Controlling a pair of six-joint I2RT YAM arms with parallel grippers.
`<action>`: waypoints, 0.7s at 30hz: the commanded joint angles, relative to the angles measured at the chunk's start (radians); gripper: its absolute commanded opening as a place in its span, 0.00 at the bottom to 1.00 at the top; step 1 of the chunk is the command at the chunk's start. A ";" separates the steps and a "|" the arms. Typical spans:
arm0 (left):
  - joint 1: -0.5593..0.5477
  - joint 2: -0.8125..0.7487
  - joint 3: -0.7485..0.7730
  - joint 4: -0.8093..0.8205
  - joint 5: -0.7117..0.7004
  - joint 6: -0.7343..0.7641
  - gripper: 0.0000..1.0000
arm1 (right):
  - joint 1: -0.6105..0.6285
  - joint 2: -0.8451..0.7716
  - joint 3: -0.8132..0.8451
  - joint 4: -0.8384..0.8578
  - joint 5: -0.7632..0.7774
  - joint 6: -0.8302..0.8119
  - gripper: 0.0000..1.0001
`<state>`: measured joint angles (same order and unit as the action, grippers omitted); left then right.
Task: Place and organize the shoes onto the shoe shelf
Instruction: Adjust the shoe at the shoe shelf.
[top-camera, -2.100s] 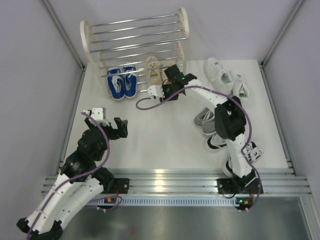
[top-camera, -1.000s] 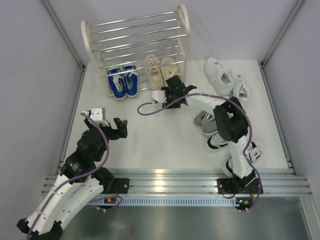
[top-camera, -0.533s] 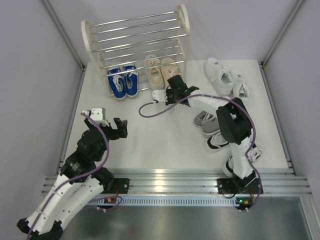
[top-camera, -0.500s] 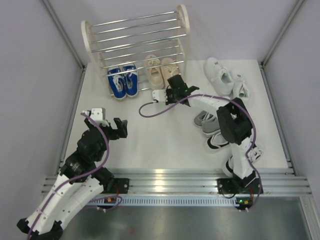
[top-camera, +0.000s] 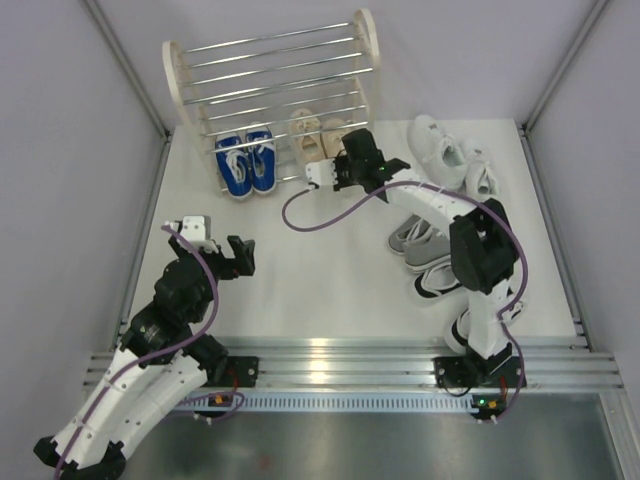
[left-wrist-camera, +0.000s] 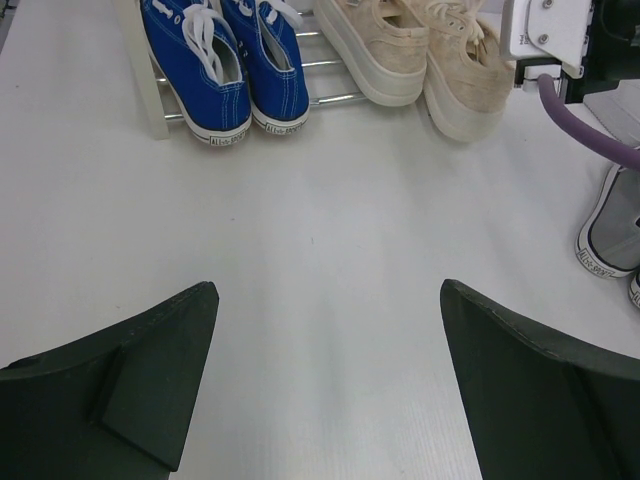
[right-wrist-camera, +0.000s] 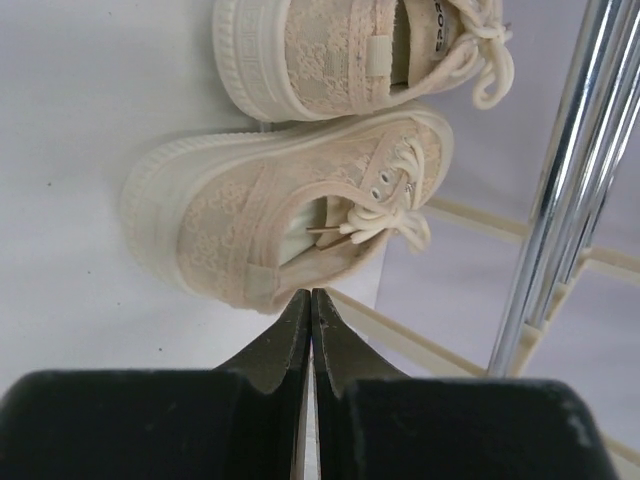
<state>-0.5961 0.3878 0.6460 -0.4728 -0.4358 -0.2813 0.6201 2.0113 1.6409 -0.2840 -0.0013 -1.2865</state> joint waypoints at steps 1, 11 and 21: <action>-0.001 -0.009 -0.002 0.016 -0.012 0.013 0.98 | -0.017 -0.045 0.069 0.022 0.012 -0.048 0.00; -0.001 -0.010 -0.002 0.016 -0.012 0.011 0.98 | -0.033 -0.109 0.151 -0.352 -0.313 0.093 0.72; -0.001 -0.004 -0.002 0.014 -0.012 0.011 0.98 | -0.008 -0.184 -0.255 0.222 -0.053 0.227 0.96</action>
<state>-0.5961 0.3878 0.6460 -0.4728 -0.4362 -0.2813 0.5999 1.8633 1.4780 -0.3367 -0.1963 -1.1294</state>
